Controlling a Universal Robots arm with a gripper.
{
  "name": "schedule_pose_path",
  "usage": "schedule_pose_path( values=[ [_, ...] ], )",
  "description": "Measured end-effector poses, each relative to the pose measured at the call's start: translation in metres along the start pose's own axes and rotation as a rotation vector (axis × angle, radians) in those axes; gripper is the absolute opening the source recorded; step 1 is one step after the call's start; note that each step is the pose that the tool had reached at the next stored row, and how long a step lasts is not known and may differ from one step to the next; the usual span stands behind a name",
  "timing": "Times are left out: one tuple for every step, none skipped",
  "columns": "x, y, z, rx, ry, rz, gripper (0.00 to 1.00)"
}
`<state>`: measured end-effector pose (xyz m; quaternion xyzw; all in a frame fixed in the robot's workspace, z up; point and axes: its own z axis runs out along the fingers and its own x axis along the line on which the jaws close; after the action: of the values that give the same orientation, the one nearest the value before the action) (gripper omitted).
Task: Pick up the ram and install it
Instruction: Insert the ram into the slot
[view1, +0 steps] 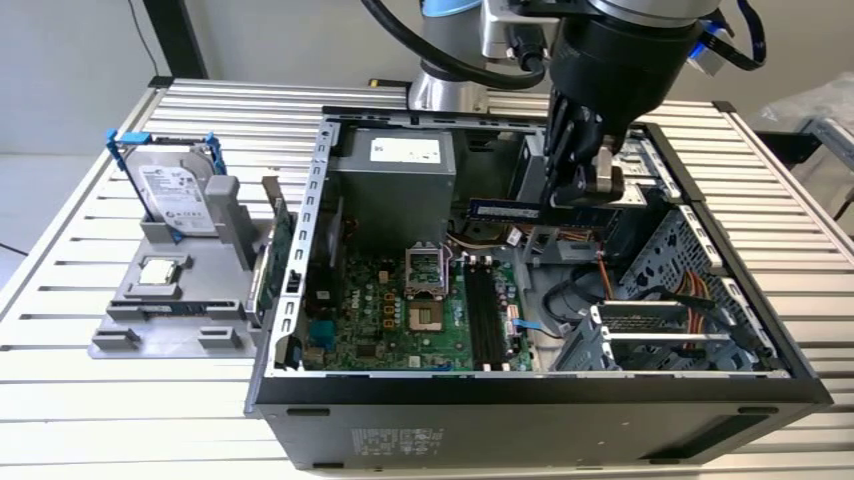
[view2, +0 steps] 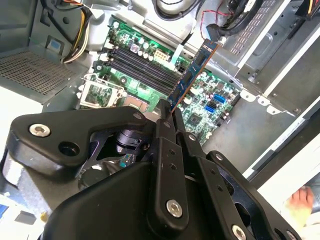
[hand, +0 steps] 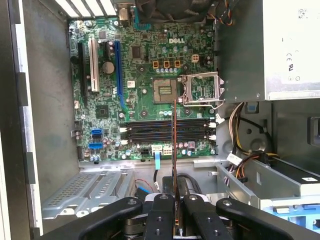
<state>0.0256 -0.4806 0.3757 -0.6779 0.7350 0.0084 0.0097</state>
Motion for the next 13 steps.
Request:
schedule_pose_path(
  values=[
    [0.0,0.0,0.0,0.0002,0.0,0.008,0.0],
    [0.0,0.0,0.0,0.0005,0.0,0.017,0.0],
    [0.0,0.0,0.0001,0.0008,-0.0001,0.027,0.0],
    [0.0,0.0,0.0001,0.0011,-0.0001,0.039,0.0],
    [0.0,0.0,0.0001,0.0013,0.0,0.05,0.0],
    [0.0,0.0,0.0001,0.0017,0.0,0.063,0.0],
    [0.0,0.0,0.0002,0.002,0.0,0.077,0.0],
    [0.0,0.0,0.0002,0.0024,0.0,0.091,0.0],
    [0.0,0.0,0.0003,0.0028,0.0,0.105,0.0],
    [0.0,0.0,0.0003,0.0031,0.0001,0.118,0.0],
    [0.0,0.0,0.0004,0.0035,0.0001,0.132,0.0],
    [0.0,0.0,0.0004,0.0038,0.0001,0.145,0.0],
    [0.0,0.0,0.0004,0.0041,0.0002,0.157,0.0]
  ],
)
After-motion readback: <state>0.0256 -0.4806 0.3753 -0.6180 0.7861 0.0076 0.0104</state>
